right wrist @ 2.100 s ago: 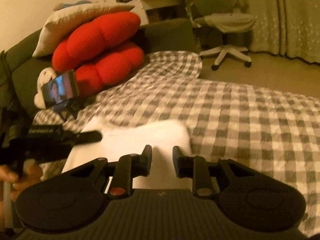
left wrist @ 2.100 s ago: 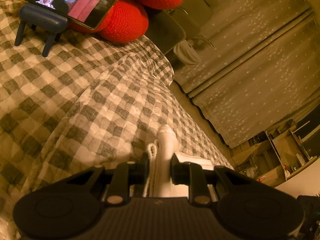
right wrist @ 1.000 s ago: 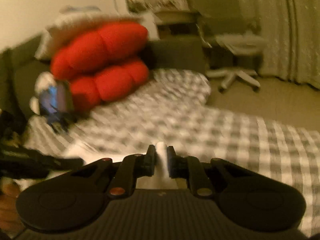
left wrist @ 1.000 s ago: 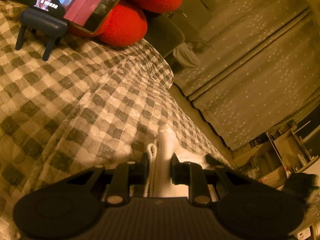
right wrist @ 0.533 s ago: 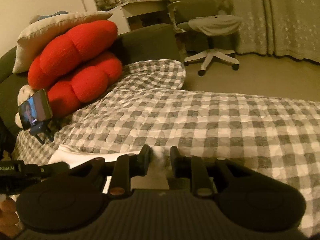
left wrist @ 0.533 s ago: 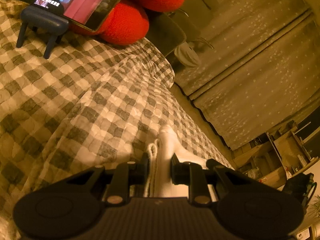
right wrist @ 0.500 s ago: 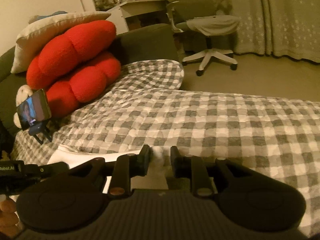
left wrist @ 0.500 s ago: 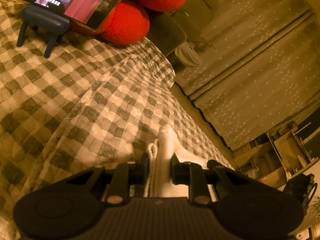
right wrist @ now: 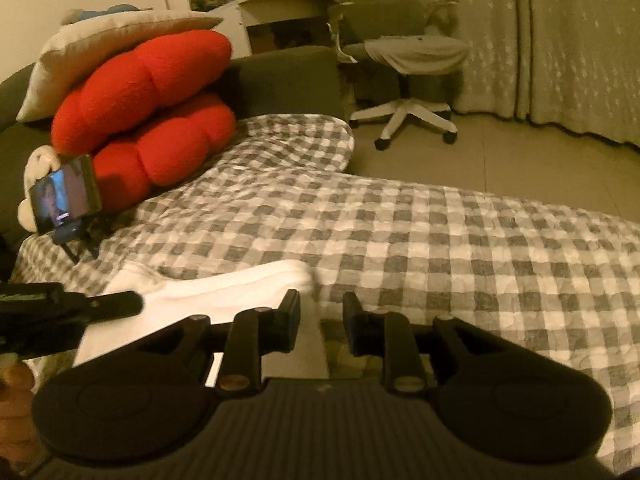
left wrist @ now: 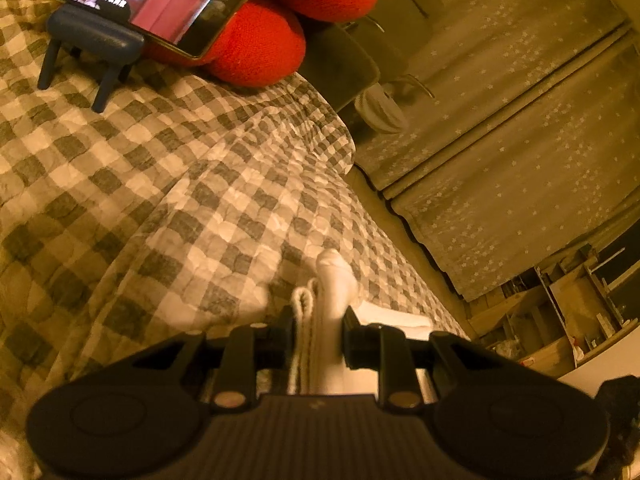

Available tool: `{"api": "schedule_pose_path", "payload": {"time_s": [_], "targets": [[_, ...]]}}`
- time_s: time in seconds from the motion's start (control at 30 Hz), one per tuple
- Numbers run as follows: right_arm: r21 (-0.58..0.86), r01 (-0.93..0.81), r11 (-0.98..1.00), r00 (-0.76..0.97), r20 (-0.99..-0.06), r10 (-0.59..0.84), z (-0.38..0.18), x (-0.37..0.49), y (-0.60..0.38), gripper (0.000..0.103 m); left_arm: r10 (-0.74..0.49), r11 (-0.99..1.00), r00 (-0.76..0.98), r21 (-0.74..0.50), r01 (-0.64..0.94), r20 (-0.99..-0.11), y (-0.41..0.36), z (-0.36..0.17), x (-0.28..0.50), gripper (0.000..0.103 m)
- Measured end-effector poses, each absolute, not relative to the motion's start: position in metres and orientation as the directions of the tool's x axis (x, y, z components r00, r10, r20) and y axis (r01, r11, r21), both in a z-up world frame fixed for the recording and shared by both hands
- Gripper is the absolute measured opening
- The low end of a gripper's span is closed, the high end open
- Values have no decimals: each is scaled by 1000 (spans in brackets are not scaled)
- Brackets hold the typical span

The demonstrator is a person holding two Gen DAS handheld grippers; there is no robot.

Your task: Fold clothes

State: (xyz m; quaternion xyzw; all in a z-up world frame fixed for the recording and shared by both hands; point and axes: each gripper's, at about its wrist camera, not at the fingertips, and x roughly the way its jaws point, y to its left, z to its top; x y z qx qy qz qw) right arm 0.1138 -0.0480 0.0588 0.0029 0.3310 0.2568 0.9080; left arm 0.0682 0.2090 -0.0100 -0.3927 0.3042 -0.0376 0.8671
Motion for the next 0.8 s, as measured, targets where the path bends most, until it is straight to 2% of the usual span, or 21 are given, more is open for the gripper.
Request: {"api": "schedule_pose_path", "payload": {"time_s": [0.1, 0.3, 0.53, 0.7, 0.8], "targets": [[167, -465, 869, 655, -596, 465, 62, 108, -47, 25, -304, 687, 815, -706, -172, -494, 210, -7, 66, 27], [186, -458, 869, 656, -589, 472, 68, 100, -53, 30, -296, 638, 850, -752, -164, -436, 228, -1, 57, 43], [213, -459, 862, 612, -627, 481, 64, 91, -62, 35, -278, 681, 834, -710, -180, -477, 215, 4, 39, 46], [233, -459, 857, 579, -653, 487, 61, 84, -68, 36, -193, 749, 835, -627, -214, -516, 201, 9, 17, 46], [257, -456, 852, 556, -665, 498, 59, 82, -71, 37, -184, 760, 836, -615, -212, -517, 198, 11, 10, 49]]}}
